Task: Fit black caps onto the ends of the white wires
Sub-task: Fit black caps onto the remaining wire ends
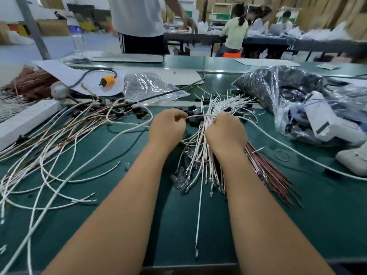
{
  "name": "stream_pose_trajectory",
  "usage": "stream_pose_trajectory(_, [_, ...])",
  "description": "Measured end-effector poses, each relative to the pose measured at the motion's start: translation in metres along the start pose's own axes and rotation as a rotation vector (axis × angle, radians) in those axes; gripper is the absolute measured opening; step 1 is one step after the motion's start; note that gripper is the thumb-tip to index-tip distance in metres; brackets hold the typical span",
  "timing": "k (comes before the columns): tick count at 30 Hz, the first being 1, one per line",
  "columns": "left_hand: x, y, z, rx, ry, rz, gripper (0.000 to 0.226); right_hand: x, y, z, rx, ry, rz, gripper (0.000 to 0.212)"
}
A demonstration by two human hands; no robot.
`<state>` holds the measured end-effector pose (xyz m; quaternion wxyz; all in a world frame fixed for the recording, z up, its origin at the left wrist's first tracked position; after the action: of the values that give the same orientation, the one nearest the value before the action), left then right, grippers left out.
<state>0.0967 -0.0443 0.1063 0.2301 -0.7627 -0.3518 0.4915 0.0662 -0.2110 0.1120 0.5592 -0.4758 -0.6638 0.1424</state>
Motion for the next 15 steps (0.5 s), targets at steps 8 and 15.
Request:
stream_pose_trajectory(8, [-0.043, -0.009, 0.009, -0.033, 0.356, -0.032, 0.040, 0.039, -0.012, 0.006, -0.056, -0.328, -0.210, 0.012])
stream_pose_trajectory(15, [-0.039, -0.028, 0.012, -0.126, 0.272, 0.325, 0.024, 0.041, -0.062, 0.023, -0.456, -0.453, -0.575, 0.010])
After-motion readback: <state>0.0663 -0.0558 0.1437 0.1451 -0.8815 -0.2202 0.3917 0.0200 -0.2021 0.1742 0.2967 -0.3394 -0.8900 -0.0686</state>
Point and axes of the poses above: each hand's wrist, its own z-axis away from the middle knuckle, its own y-axis out of the palm, x = y × z, the point moved 10 cm from there along -z, towards the middle knuckle, and after that the axes turned 10 degrees about -z, right-handed, at the moved point
